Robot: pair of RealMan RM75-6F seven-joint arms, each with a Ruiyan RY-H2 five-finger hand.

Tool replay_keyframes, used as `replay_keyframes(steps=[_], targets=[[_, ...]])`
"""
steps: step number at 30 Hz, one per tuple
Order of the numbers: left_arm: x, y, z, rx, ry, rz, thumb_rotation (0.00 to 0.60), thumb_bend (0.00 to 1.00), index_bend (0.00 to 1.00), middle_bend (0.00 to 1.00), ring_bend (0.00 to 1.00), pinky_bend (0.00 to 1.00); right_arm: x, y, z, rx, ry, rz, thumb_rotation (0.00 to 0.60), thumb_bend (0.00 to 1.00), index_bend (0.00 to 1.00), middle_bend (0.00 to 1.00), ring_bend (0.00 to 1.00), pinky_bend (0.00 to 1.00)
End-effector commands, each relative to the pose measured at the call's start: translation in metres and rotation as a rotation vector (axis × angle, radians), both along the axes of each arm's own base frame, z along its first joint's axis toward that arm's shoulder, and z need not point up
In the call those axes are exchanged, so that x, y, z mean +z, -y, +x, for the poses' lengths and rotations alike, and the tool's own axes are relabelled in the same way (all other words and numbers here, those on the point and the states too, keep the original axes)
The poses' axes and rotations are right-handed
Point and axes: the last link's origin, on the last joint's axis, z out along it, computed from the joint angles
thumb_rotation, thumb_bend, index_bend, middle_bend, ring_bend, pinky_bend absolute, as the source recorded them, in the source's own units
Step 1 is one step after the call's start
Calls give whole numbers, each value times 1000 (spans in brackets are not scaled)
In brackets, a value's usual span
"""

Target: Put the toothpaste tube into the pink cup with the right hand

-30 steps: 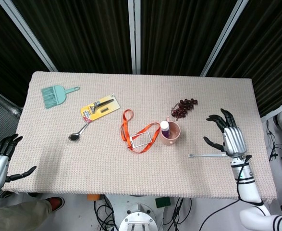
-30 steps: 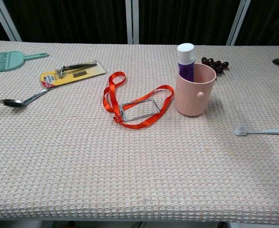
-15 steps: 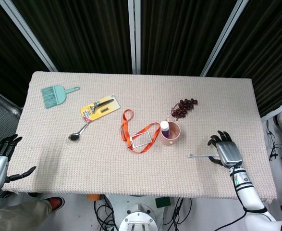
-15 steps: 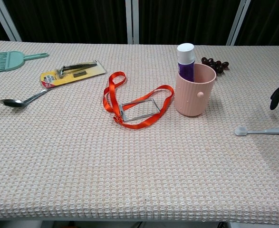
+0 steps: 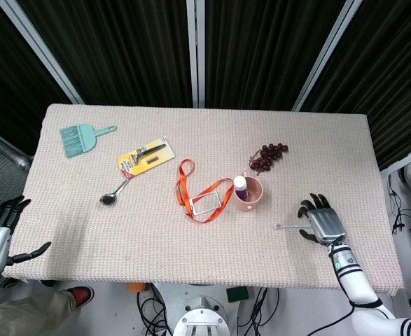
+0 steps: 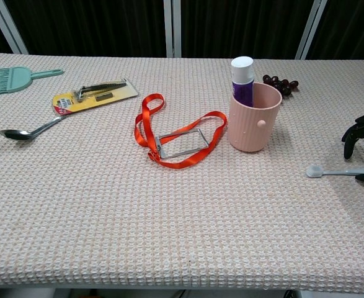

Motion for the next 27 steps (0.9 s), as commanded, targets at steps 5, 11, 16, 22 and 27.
replay_keyframes(steps=[5,11,16,22,27], targets=[[0,0,0,8,-3,-2,276,84,120,89,94,209,-5,1,0,9,-14,9,600,631,472,212,0,0],[0,0,-1,14,-4,-6,277,84,120,89,94,209,-8,1,2,22,-16,14,600,706,507,215,0,0],[0,0,-1,16,-3,-6,279,85,120,89,94,209,-9,1,1,22,-17,20,600,777,526,220,0,0],[0,0,-2,17,-2,-6,279,85,120,89,94,209,-11,0,1,20,-19,21,600,800,556,224,0,0],[0,0,-2,17,-2,-6,276,85,120,89,94,209,-10,0,2,22,-8,4,600,851,609,226,0,0]])
